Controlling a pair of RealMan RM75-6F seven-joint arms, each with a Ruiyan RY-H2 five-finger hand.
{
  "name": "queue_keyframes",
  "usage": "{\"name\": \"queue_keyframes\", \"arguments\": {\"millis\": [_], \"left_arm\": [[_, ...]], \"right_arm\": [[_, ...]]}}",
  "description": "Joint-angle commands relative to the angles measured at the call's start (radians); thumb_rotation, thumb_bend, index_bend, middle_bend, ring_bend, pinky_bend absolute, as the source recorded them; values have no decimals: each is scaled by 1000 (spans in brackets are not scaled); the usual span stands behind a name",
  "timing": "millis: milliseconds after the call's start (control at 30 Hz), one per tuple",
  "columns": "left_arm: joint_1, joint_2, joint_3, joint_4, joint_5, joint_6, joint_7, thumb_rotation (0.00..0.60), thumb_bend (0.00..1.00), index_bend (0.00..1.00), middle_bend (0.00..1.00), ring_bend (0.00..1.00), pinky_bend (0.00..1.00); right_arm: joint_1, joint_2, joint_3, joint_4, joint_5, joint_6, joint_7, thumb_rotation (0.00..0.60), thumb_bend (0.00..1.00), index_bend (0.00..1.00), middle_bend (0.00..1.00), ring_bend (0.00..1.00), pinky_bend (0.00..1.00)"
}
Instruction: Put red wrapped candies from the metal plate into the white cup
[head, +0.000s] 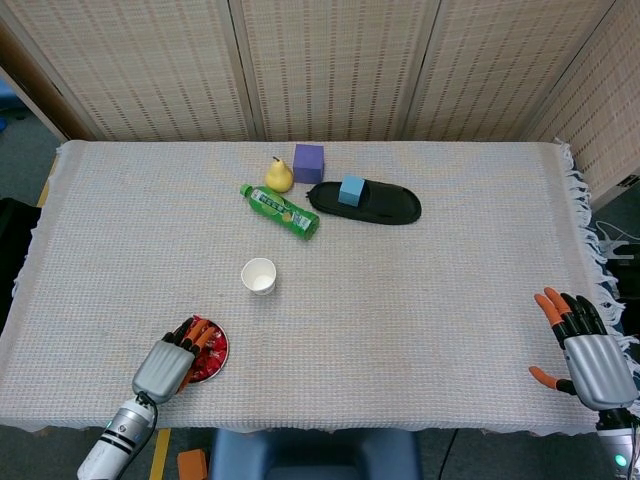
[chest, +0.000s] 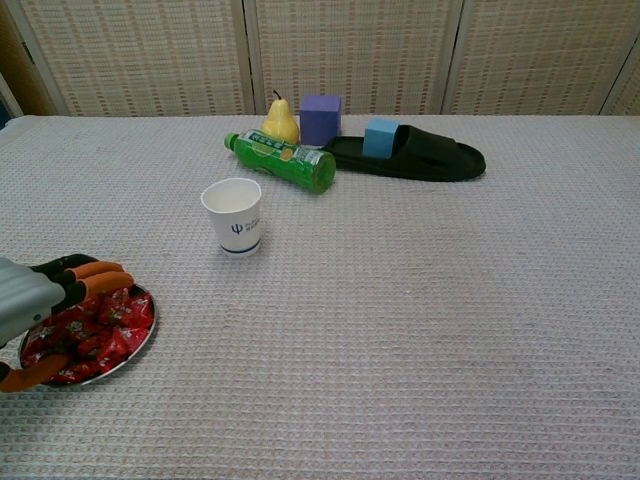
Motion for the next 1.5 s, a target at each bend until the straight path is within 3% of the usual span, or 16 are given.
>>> {"name": "queue_keyframes", "arguments": {"millis": [33,200,433,500,667,767,1233,1500], "left_arm": [[0,-20,4,16,4,23,30,600,424,144,40,37,428],[-1,-45,14,47,8,35,73,600,422,257,139,103,469],[-2,-70,23,77,0,42,122,600,423,275,161,120,501],[-3,-75,27,87,7,47,121,600,422,284,192,155,544],[-5,-94,38,127,45,71,81,600,417,386,384,352,685],[-7,-103,43,153,60,78,60,600,414,444,429,399,722],[-8,-149,50,259,145,163,-37,600,438,600,608,539,855],[-9,-155,40,283,147,176,-89,600,447,626,623,551,869]], "right_arm": [[0,0,0,-1,0,-1,-1,600,0,0,0,0,0],[-2,1,0,-4,2,2,-4,600,0,0,0,0,0],[-4,2,0,-8,5,2,-10,600,0,0,0,0,0],[-3,3,-1,-9,6,-1,-12,600,0,0,0,0,0],[-2,4,-1,-11,9,-5,-13,600,0,0,0,0,0],[-2,5,-1,-12,11,-7,-14,600,0,0,0,0,0],[0,8,-2,-19,17,-18,-18,600,0,0,0,0,0],[2,9,-3,-22,22,-26,-23,600,0,0,0,0,0]]}}
